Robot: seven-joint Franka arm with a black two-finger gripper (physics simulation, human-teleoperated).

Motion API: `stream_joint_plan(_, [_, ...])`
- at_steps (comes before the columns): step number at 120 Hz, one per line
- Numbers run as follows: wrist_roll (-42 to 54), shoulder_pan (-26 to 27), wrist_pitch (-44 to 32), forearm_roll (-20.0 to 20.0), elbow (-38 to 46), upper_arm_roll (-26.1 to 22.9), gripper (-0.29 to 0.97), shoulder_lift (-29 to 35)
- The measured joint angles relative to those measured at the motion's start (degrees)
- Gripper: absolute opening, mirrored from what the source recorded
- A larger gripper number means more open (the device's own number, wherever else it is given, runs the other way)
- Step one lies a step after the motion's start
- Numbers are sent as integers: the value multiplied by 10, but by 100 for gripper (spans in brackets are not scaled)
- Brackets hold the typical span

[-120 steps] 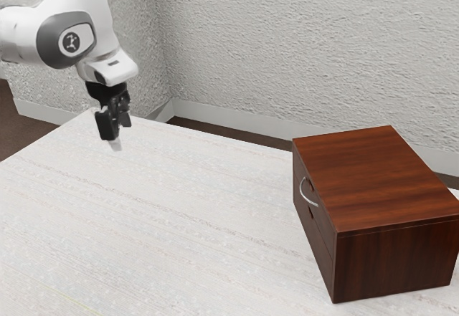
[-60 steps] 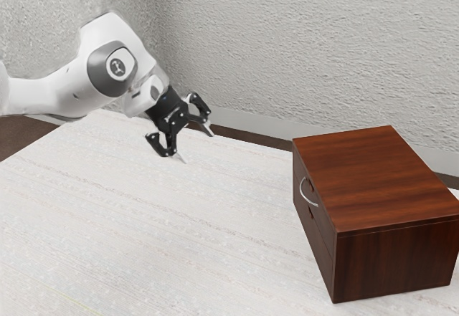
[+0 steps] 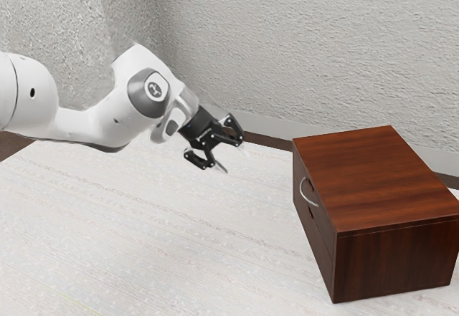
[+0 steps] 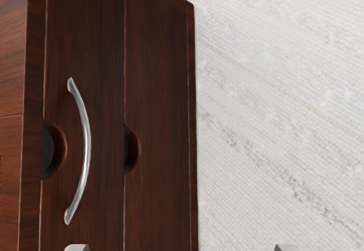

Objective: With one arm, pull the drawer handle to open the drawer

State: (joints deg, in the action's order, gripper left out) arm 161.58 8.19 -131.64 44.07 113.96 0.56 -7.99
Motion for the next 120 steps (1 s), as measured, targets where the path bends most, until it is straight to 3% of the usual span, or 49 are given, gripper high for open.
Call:
stream_joint_plan(10, [44, 2, -16, 6, -6, -14, 38, -13])
stream_joint_plan(52, [44, 7, -50, 58, -22, -33, 36, -50])
stream_joint_plan(120, [44, 8, -86, 72, -84, -82, 34, -126])
